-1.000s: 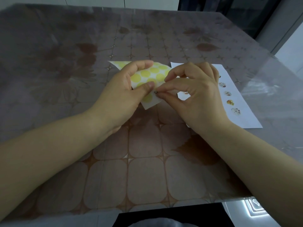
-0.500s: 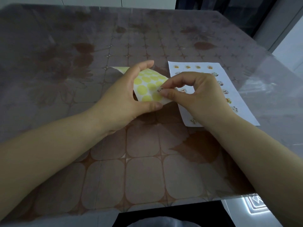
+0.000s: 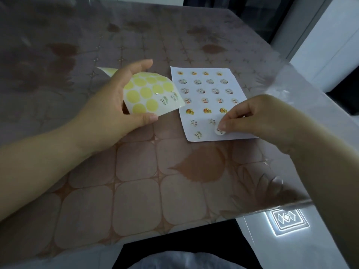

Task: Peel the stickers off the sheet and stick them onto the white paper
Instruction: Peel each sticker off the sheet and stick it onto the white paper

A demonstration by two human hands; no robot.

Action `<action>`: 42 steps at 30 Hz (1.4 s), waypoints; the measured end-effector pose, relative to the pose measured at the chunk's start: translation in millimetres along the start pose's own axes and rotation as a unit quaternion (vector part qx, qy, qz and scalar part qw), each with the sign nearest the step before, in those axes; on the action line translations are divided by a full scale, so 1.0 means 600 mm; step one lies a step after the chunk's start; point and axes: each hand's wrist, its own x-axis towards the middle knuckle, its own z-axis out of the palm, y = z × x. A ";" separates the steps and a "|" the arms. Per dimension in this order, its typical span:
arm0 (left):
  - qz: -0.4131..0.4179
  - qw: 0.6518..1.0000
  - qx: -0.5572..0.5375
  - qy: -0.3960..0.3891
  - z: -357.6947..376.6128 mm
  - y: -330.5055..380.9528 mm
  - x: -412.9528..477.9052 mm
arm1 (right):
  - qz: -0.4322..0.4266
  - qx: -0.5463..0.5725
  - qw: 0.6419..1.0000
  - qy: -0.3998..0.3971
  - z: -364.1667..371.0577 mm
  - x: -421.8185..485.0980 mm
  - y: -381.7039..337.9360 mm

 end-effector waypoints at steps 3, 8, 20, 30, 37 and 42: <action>0.003 0.999 -0.032 -0.013 0.002 0.002 0.000 | 0.000 0.023 1.000 0.006 0.008 0.000 0.005; 0.003 0.998 -0.046 -0.032 0.001 0.002 0.000 | -0.008 0.016 1.000 0.017 0.014 0.001 0.005; 0.004 0.996 -0.070 -0.062 0.002 0.000 0.000 | -0.033 0.000 0.999 0.001 0.015 0.005 0.008; 0.013 0.991 -0.106 -0.083 0.007 0.005 -0.003 | -0.040 -0.016 0.997 0.058 0.013 0.018 0.016; -0.001 0.988 -0.132 -0.075 0.008 0.010 -0.004 | -0.210 0.011 0.975 0.066 0.028 0.013 -0.041; -0.015 0.984 -0.167 -0.069 0.006 0.009 -0.004 | -0.274 -0.043 0.953 0.125 0.078 0.032 -0.057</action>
